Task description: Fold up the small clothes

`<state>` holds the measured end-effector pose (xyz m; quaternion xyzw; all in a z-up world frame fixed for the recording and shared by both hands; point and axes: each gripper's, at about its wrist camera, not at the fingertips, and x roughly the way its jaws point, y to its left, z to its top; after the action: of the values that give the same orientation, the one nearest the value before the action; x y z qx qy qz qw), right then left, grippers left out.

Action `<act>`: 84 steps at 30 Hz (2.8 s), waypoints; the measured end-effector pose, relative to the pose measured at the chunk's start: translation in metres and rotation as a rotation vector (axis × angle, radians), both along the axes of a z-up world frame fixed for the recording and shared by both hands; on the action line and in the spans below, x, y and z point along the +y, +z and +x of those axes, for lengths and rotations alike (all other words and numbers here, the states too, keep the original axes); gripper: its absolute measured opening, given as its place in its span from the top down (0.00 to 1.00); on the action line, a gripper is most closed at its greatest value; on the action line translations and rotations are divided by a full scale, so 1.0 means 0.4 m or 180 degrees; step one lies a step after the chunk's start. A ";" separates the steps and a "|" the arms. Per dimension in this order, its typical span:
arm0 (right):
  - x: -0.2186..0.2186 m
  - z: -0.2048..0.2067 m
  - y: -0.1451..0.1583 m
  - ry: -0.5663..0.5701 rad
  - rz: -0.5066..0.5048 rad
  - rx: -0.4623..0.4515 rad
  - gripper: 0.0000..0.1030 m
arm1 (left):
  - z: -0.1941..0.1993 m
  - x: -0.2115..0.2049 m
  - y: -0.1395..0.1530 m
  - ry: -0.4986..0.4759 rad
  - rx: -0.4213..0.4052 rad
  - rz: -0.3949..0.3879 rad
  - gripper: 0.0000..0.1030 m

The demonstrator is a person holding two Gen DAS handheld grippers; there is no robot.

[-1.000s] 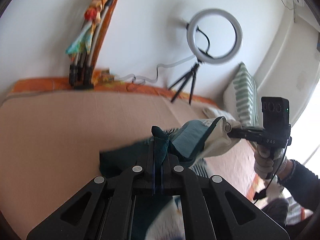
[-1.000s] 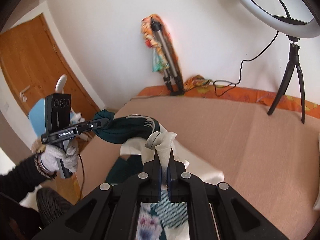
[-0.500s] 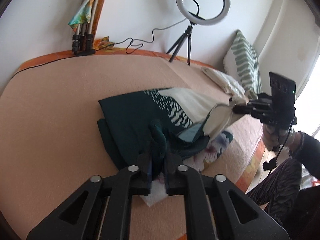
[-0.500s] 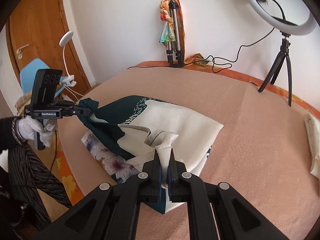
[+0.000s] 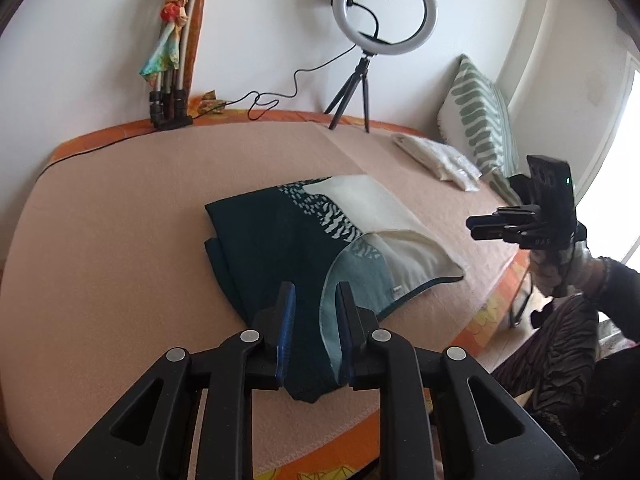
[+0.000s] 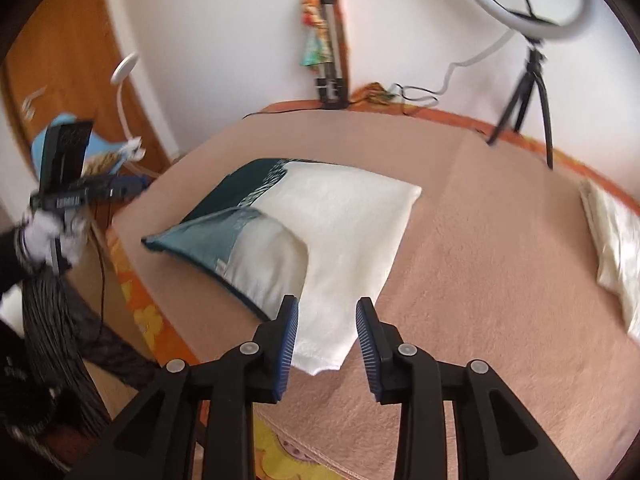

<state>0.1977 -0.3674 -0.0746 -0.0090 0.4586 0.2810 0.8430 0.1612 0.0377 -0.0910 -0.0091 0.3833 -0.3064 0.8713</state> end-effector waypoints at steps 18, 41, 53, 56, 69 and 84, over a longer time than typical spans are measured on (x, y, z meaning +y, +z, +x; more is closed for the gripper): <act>0.057 0.002 -0.110 0.0068 -0.0433 0.0498 0.75 | -0.020 -0.091 -0.142 -0.0299 0.0364 0.0675 0.75; -0.093 0.105 -0.176 -0.0621 0.1387 0.1403 0.43 | 0.337 0.162 -0.174 0.0803 0.1559 -0.1181 0.36; -0.064 0.141 -0.215 -0.0481 0.1736 0.1600 0.54 | 0.428 0.106 -0.196 0.0522 0.1534 -0.1480 0.36; -0.049 0.153 -0.225 -0.0459 0.1730 0.1623 0.64 | 0.447 0.087 -0.195 0.0464 0.1493 -0.1481 0.36; 0.000 0.166 -0.219 -0.0440 0.1632 0.1495 0.68 | 0.454 -0.018 -0.181 0.0386 0.1206 -0.0785 0.87; 0.146 0.142 -0.116 -0.0194 0.0062 0.0599 0.96 | 0.328 -0.170 -0.069 0.0249 0.0130 0.0448 0.98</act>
<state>0.2545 -0.3089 -0.1210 0.0397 0.5331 0.2593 0.8044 0.2926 -0.0304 -0.1186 0.0309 0.4209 -0.2442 0.8731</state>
